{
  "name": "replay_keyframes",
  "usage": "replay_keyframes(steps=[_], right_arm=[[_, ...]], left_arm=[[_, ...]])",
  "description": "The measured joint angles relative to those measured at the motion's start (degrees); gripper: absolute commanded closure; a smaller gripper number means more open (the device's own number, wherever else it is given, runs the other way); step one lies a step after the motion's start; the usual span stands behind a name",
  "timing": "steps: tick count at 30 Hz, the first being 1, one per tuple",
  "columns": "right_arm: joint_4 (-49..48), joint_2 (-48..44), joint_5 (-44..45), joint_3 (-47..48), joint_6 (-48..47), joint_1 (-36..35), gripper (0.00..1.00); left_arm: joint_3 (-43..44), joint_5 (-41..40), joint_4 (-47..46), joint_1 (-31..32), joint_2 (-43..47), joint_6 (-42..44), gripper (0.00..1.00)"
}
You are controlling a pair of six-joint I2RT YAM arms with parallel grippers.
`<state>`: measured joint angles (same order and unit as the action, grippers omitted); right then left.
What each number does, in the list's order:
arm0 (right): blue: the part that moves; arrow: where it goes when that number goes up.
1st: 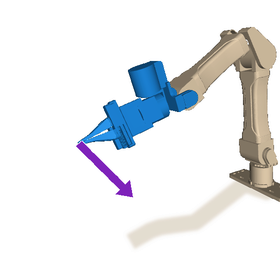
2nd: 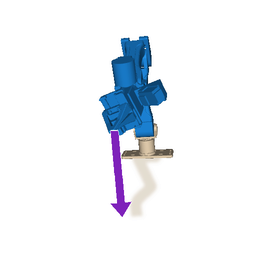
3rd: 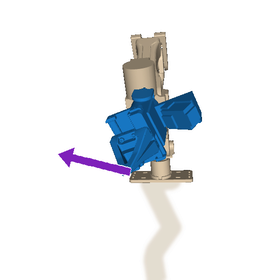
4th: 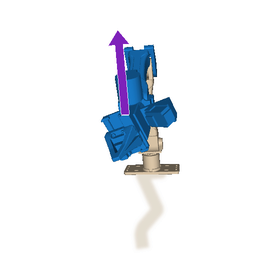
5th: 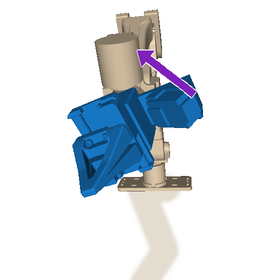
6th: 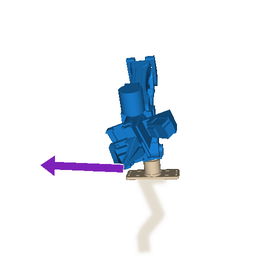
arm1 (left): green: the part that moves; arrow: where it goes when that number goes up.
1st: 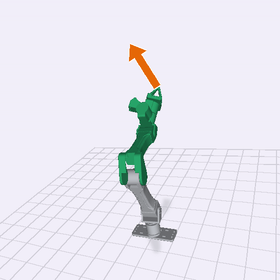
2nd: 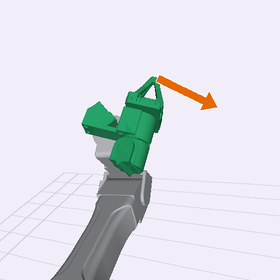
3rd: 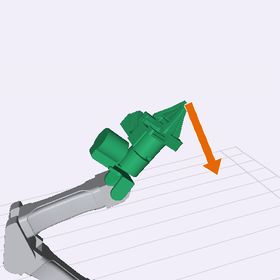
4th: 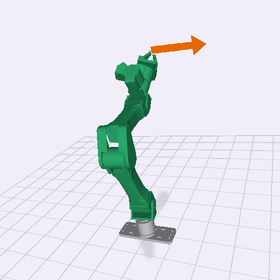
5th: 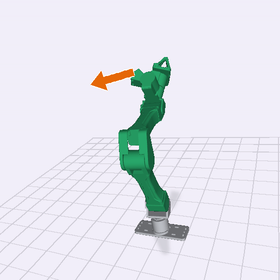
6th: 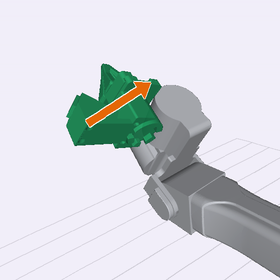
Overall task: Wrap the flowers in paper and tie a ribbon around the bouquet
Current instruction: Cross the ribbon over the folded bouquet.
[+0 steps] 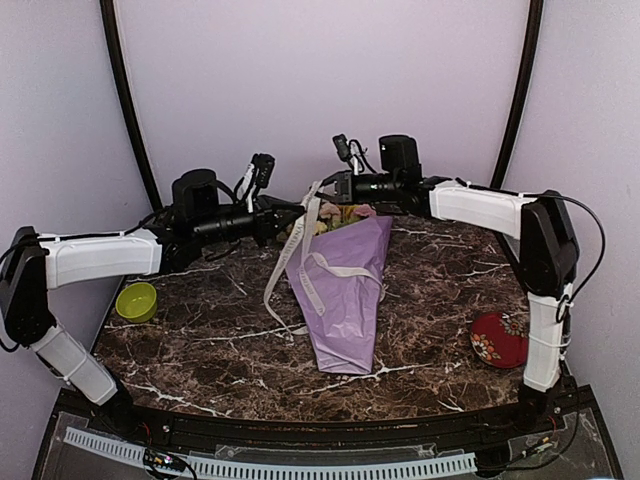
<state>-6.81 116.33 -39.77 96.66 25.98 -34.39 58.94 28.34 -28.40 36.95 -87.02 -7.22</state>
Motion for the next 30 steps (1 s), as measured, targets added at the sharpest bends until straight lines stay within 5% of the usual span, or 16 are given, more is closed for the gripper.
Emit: replay_keyframes(steps=[11,15,20,25,30], right_arm=[[8.81,-7.34,13.14,-0.98,-9.51,0.39,1.0],[10.43,-7.39,16.63,-2.97,-10.49,2.12,1.0],[9.86,-7.96,19.58,-7.23,-10.4,6.84,1.0],[10.1,-8.04,19.63,-9.9,-10.08,7.52,1.0],[9.88,-8.02,17.53,-10.49,-8.92,6.88,1.0]], left_arm=[[4.0,-0.17,2.73,0.33,-6.01,0.15,0.99],[8.2,1.57,6.67,1.6,-10.38,1.36,0.56],[8.55,2.89,12.63,2.84,-11.43,3.91,0.3],[8.55,0.31,15.74,0.55,-11.43,4.81,0.5],[14.51,-4.33,20.44,-6.97,-16.22,2.38,0.49]])
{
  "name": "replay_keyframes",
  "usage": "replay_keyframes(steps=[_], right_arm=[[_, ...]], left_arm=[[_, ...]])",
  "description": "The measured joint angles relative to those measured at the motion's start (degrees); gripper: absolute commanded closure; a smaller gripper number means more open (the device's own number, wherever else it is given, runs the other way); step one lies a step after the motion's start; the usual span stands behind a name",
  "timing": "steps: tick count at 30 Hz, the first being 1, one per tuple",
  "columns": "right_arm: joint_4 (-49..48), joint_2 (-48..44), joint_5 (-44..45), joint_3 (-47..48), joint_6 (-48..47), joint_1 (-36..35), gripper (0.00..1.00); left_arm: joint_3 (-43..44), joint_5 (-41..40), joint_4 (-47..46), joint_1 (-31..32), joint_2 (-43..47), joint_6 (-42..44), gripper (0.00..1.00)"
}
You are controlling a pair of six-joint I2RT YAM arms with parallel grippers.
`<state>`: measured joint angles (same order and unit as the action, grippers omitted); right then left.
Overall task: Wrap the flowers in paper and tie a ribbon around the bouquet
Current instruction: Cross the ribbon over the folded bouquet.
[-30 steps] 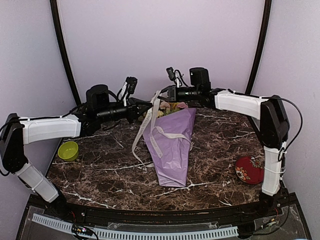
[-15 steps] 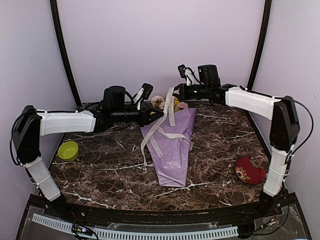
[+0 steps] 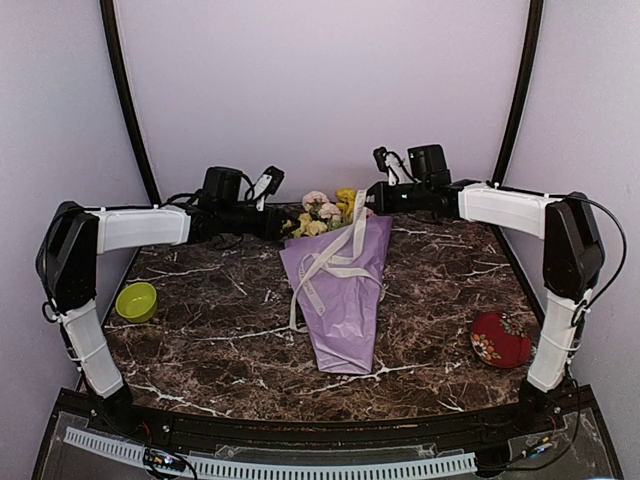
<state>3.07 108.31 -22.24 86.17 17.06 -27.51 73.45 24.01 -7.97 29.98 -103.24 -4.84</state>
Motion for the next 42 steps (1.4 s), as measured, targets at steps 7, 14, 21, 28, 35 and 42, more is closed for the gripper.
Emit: replay_keyframes(steps=[7,14,21,28,35,42], right_arm=[[-0.61,0.11,-2.08,-1.16,1.77,-0.04,1.0],[-0.92,0.81,-3.5,-2.1,3.15,-0.04,1.0],[-1.03,0.98,-4.22,-2.21,3.61,-0.04,1.0],[-1.29,1.84,-5.22,-2.86,4.26,-0.04,1.0],[-1.29,1.95,-5.25,-3.15,4.28,-0.17,1.0],[-1.27,2.54,-6.1,-3.17,4.28,-0.31,1.0]], left_arm=[[4.81,-4.63,4.68,0.33,-10.16,0.83,0.44],[9.25,-5.27,8.57,1.57,-15.8,3.26,0.48],[10.36,-8.11,10.29,2.23,-16.81,6.03,0.72],[10.4,-10.03,11.06,3.32,-16.87,8.76,0.7],[10.43,-11.74,11.06,3.48,-16.98,10.03,0.95],[10.51,-14.82,11.17,3.82,-17.25,11.93,1.0]])
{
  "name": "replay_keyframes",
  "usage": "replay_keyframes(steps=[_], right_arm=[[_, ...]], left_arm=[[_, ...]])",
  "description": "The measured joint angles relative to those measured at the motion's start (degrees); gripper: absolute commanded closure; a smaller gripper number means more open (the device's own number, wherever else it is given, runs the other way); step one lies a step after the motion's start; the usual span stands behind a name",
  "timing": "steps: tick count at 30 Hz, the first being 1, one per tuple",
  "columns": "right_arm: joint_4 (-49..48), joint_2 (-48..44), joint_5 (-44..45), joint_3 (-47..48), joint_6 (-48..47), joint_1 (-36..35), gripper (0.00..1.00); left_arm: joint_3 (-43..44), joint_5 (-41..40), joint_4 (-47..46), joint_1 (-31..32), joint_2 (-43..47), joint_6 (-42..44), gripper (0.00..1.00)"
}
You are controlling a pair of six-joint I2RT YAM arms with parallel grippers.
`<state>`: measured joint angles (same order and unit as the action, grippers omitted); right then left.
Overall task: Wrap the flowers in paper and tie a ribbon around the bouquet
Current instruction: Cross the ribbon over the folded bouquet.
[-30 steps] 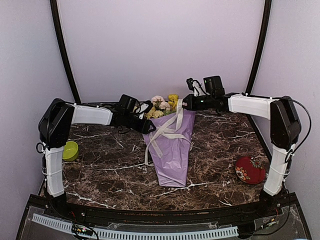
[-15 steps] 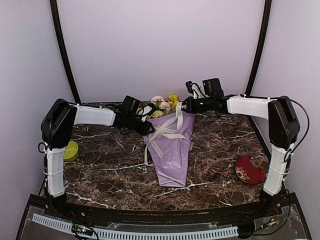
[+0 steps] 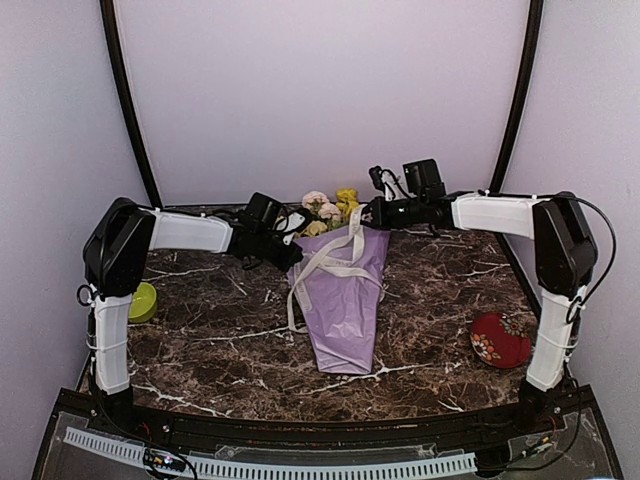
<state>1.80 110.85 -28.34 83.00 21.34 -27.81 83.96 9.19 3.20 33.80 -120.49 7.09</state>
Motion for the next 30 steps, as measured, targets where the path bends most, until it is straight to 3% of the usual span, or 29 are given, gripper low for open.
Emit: replay_keyframes(steps=[8,16,21,30], right_arm=[[0.42,0.66,-0.37,-0.02,-0.02,-0.09,1.0],[3.06,5.31,-1.92,1.95,-0.13,-1.57,1.0],[9.11,8.83,-2.78,7.17,-2.95,-3.41,1.0],[22.62,9.9,-7.08,8.96,-13.94,-6.05,1.0]], left_arm=[[-2.6,-1.99,-1.92,3.06,2.89,0.92,1.0],[-11.87,0.72,-8.37,6.56,21.07,0.24,1.0],[-14.82,2.54,-14.14,6.43,28.74,-0.48,1.0],[-16.41,1.95,-16.96,6.34,29.73,-0.63,1.0]])
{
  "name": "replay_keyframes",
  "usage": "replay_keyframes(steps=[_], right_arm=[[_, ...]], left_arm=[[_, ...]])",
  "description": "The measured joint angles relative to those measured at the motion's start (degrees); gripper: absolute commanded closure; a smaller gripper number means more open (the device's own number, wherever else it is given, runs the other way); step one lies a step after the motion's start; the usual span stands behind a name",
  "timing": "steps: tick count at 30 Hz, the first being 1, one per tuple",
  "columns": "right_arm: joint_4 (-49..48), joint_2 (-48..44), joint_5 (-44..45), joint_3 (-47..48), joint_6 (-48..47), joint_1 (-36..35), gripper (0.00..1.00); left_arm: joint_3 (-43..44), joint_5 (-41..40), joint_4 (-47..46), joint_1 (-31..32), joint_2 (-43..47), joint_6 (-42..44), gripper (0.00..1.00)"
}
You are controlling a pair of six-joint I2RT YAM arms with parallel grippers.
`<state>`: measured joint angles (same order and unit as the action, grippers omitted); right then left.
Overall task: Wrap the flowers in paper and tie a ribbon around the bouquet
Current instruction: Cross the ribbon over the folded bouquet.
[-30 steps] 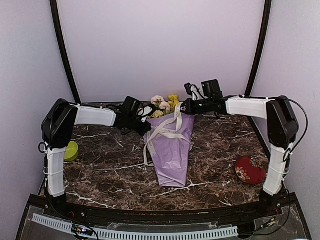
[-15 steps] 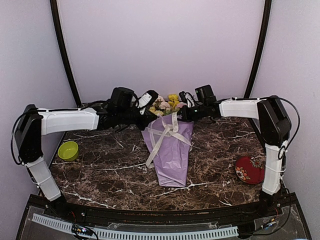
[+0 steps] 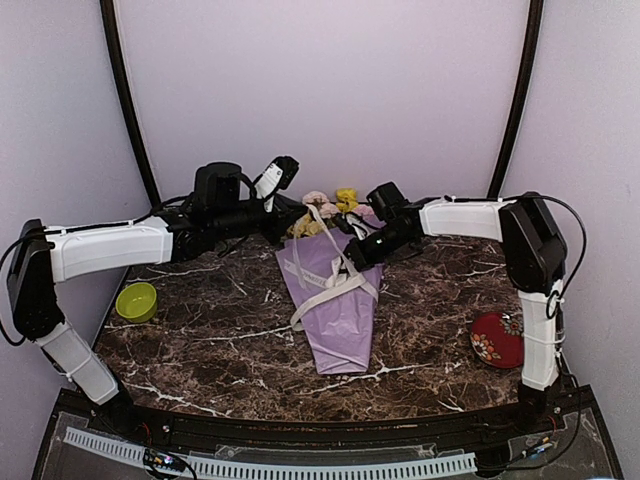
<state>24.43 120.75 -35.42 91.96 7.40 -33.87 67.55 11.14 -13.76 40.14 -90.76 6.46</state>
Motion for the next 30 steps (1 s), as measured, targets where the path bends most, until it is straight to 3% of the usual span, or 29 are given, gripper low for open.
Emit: replay_keyframes(steps=[12,30], right_arm=[[13.0,-5.55,0.42,-8.74,-7.37,0.11,0.99],[17.62,-6.93,4.55,-10.03,-6.4,0.17,1.0]], left_arm=[[-0.26,-4.13,-1.81,-0.02,-2.16,0.33,1.0],[-1.4,-16.06,4.11,-3.37,-9.18,0.63,1.0]])
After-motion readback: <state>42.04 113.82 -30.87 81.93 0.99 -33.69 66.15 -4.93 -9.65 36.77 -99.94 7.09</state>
